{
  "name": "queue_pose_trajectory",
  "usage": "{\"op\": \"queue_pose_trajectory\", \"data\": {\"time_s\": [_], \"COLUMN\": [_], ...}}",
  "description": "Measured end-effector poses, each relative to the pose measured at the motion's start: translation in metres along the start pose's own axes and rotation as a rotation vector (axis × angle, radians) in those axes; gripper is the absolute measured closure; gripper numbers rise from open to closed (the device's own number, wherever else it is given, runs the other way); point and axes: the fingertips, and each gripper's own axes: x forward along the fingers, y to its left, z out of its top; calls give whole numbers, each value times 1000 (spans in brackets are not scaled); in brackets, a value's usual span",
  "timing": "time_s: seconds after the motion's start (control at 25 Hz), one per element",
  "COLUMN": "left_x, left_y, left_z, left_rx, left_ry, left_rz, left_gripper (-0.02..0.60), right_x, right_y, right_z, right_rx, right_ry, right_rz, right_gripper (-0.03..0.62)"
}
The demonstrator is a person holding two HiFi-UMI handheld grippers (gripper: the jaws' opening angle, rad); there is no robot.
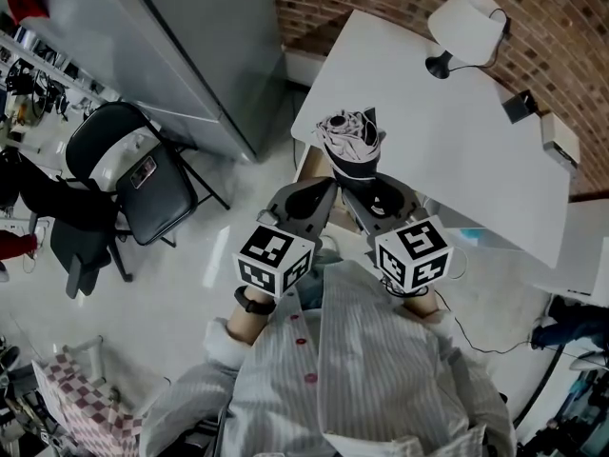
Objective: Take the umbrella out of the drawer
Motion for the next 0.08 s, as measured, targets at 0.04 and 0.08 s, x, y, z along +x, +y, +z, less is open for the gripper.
{"op": "queue_pose_trajectory", "data": {"time_s": [0.04, 0.08], "left_x": [-2, -4], "left_y": [2, 3], "left_z": [0, 0], "left_rx": [-19, -38], "left_ry": [-6, -12], "left_rz": [-4, -8], "left_gripper": [572, 572], "right_x": [1, 2], "right_y": [1, 1], "right_z": [-1, -1], "right_rx": [4, 8], "right_ry": [-1, -1], "right_rz": [-1, -1], "right_gripper": [410, 410]}}
